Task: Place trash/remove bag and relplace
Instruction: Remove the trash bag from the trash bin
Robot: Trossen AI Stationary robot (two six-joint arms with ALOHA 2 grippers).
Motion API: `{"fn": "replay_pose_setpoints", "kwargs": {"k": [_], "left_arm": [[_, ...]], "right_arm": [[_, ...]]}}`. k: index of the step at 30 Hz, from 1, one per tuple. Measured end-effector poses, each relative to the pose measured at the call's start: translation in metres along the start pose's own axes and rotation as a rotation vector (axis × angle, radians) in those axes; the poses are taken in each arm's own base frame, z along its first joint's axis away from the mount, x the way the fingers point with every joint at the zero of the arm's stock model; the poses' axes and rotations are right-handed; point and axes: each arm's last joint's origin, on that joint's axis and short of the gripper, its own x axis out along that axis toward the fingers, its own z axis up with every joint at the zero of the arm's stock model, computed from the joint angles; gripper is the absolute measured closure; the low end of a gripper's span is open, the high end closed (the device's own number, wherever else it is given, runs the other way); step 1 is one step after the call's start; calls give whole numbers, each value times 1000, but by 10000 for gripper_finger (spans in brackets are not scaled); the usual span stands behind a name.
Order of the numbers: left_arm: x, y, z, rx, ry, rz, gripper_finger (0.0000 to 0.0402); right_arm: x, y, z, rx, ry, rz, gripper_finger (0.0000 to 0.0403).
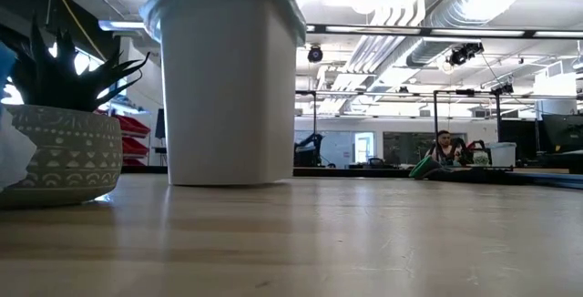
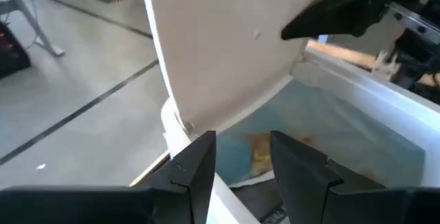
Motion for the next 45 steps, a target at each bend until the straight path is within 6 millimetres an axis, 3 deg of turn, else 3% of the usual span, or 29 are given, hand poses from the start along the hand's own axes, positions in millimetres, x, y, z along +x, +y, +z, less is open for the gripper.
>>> {"fn": "replay_pose_setpoints", "kwargs": {"k": [5,13,19,28,32,37,41,45], "left_arm": [[5,-4,22,11,155,32,253],[45,-10,28,21,532,120,238],[54,-6,38,-43,577,118,238],[65,0,34,-134,670,90,239],[64,2,34,-143,667,87,267],[60,4,36,-142,643,104,369],[56,5,40,-153,616,73,374],[54,6,41,-108,610,85,374]], "right_arm": [[0,0,0,0,3,1,403],[-1,0,-1,-6,19,1,403],[-1,0,-3,-13,35,4,403],[-1,0,-3,-14,42,7,403],[-1,0,-3,-14,42,7,403],[-1,2,-2,-13,28,15,403],[-1,-2,-2,19,29,-36,402],[-4,1,4,19,-19,61,402]]}}
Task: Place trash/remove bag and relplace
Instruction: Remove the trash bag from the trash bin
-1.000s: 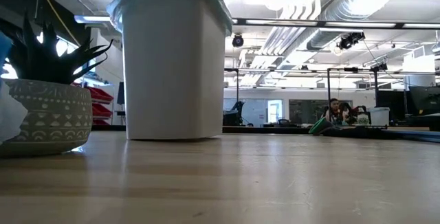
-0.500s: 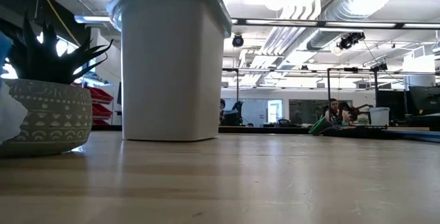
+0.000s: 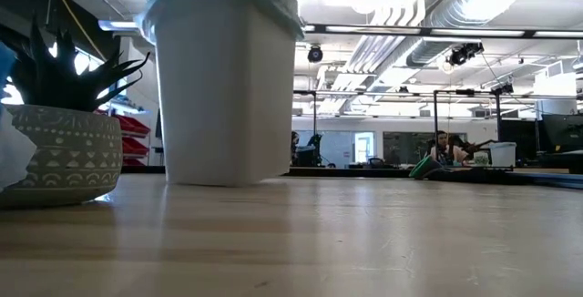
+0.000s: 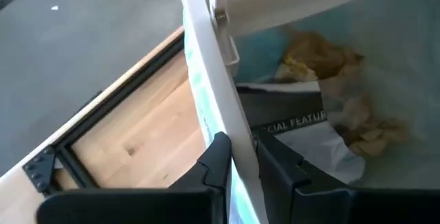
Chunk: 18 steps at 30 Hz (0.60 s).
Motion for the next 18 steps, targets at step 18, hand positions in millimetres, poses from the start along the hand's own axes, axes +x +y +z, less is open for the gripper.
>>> {"fn": "replay_pose_setpoints", "kwargs": {"k": [18], "left_arm": [[25,-11,11,29,82,-64,229]], "right_arm": [[-16,-4,9,60,-16,1,403]]}}
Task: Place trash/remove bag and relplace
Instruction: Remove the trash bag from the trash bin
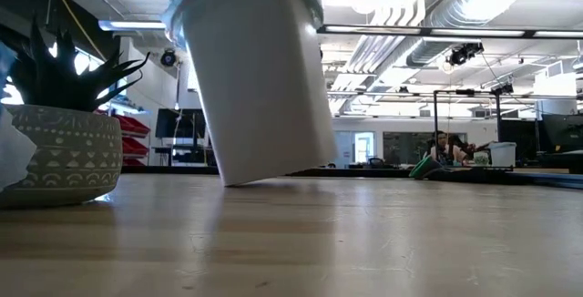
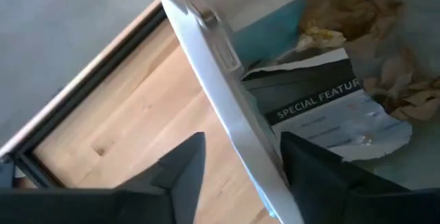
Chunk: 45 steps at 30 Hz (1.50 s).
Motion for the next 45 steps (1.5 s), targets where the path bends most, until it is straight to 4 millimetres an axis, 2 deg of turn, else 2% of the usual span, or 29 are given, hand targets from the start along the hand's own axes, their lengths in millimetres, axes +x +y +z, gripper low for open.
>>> {"fn": "replay_pose_setpoints", "kwargs": {"k": [3,6,9,13,14,19,23,25,27,31,35,37,39,41,43,45], "left_arm": [[7,-3,3,-13,27,-10,213],[11,-4,4,-21,36,-4,226],[9,-4,4,-22,23,-10,268],[7,-3,3,-28,24,-8,357],[8,-2,4,-30,17,0,366],[-5,2,7,-30,-25,-9,366],[-25,-1,11,-19,-103,-20,366],[-31,0,11,-3,-125,13,366],[-32,5,8,-7,-86,13,366],[-28,4,7,8,-43,-39,366],[-23,0,10,18,-39,-60,366],[-25,-1,10,21,-65,-10,366],[-25,1,14,40,-82,-51,366],[-25,-1,14,43,-71,-107,366],[-25,-4,11,29,-59,-56,366],[-21,-2,13,43,-38,-53,366]], "right_arm": [[-1,1,0,-5,9,-16,403],[-1,1,-1,-6,22,-22,403],[-1,1,-3,-7,36,-21,403],[-1,4,-2,-2,33,-11,403],[-2,5,-2,-3,30,-14,402],[-8,9,6,0,-11,-13,402],[-11,-3,7,53,-8,-101,403],[-11,-5,8,89,-26,33,403],[-8,1,10,89,-64,124,402],[-11,7,12,44,-26,-53,402],[-13,0,14,83,-24,104,402],[-13,7,15,44,-26,6,402],[-15,6,14,33,-3,-89,403],[-16,0,14,99,1,60,402],[-15,3,13,107,-4,159,402],[-14,8,12,45,12,-14,402]]}}
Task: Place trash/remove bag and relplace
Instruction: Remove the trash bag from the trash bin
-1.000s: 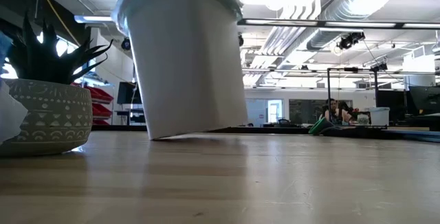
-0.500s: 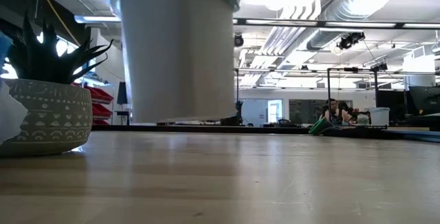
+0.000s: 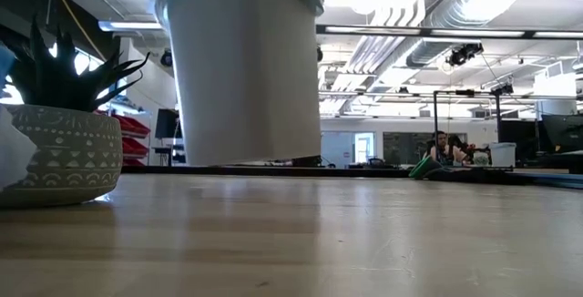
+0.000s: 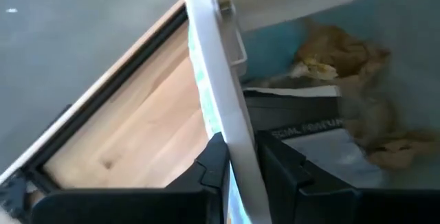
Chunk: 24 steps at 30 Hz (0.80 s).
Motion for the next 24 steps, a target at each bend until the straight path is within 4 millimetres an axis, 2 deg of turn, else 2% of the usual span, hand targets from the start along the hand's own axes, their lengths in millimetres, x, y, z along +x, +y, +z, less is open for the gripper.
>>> {"fn": "replay_pose_setpoints", "kwargs": {"k": [1,2,6,9,11,13,15,16,18,19,22,24], "left_arm": [[1,2,1,5,-4,-4,366],[0,2,1,5,-8,16,366],[6,-3,-2,11,59,-59,366],[1,-3,-1,0,0,59,366],[1,3,1,23,24,-55,366],[-2,-1,0,-8,-7,-24,366],[-4,-2,-1,-6,-42,86,366],[-3,2,0,9,-19,41,366],[-6,6,0,18,-3,-91,366],[-9,2,0,2,-27,-76,366],[-6,-1,-1,12,-28,-13,366],[-9,4,-2,18,-25,-65,366]], "right_arm": [[0,0,-1,-18,13,-106,403],[0,1,-2,-11,23,-137,403],[1,-6,-5,69,34,147,402],[-1,2,-1,-4,14,-65,403],[-1,-4,-4,15,42,22,403],[-2,-6,-3,36,35,162,403],[-3,1,-2,6,29,15,403],[-3,1,-3,-8,44,-34,403],[-5,-3,-3,7,50,75,403],[-6,-3,-2,13,39,139,403],[-6,2,-2,1,43,42,403],[-7,-2,-3,11,48,94,402]]}}
